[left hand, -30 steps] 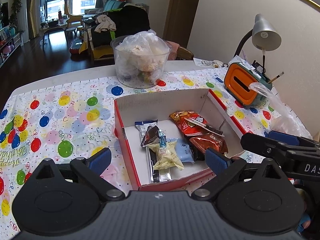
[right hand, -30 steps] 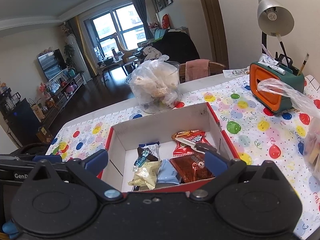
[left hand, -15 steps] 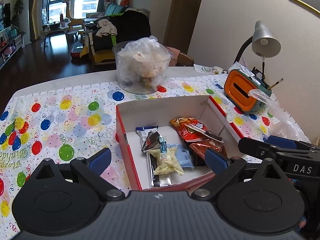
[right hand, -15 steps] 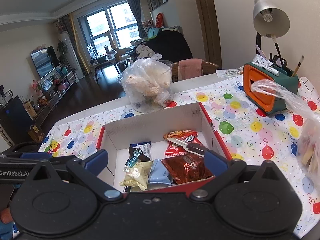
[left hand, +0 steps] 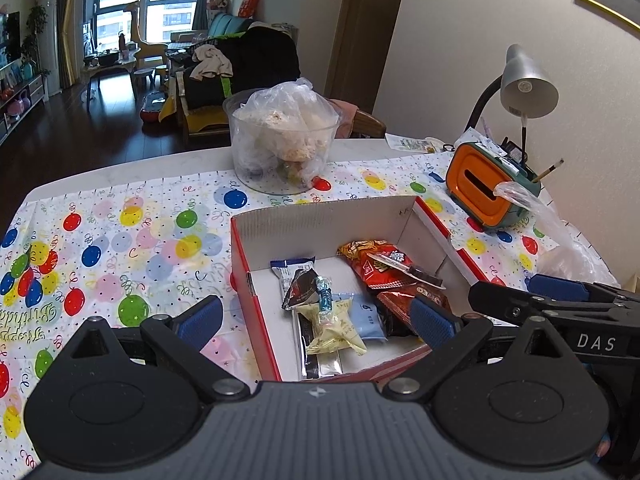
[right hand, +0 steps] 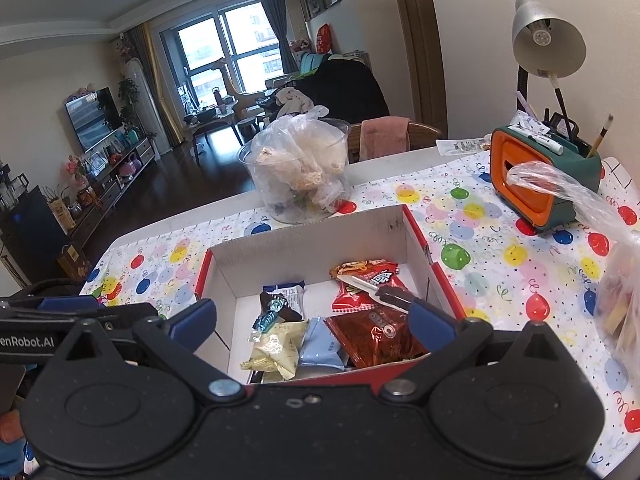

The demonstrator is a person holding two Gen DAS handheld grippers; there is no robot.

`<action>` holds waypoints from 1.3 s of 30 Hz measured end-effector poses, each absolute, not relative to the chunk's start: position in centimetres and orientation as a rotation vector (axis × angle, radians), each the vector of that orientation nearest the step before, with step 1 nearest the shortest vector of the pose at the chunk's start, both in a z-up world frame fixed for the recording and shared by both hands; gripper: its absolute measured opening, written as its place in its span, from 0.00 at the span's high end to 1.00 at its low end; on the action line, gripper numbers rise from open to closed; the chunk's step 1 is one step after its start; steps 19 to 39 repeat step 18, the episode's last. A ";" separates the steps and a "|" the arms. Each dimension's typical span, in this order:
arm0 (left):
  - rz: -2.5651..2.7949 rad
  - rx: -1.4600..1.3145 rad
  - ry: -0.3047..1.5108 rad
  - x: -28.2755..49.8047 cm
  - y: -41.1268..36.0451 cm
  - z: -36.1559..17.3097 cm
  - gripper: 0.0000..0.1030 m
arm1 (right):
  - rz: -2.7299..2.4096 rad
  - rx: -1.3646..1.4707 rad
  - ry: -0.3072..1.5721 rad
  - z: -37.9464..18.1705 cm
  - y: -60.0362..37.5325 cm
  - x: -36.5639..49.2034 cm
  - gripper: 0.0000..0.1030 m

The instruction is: Organize snacks

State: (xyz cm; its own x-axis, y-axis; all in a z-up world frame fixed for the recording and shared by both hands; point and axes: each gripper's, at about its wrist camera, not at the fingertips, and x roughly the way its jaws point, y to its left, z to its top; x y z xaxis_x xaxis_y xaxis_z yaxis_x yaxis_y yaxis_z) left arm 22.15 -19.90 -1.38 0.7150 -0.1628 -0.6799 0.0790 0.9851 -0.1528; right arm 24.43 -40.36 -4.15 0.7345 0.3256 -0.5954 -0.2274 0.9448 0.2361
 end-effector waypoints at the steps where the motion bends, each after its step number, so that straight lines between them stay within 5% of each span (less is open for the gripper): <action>1: -0.135 -0.116 0.765 22.2 -19.9 -1.4 0.02 | 0.306 0.151 0.683 -4.2 -40.4 24.5 0.00; 39: -0.121 -0.108 0.788 22.2 -20.7 -1.7 0.02 | 0.325 0.160 0.697 -4.8 -41.1 24.6 0.00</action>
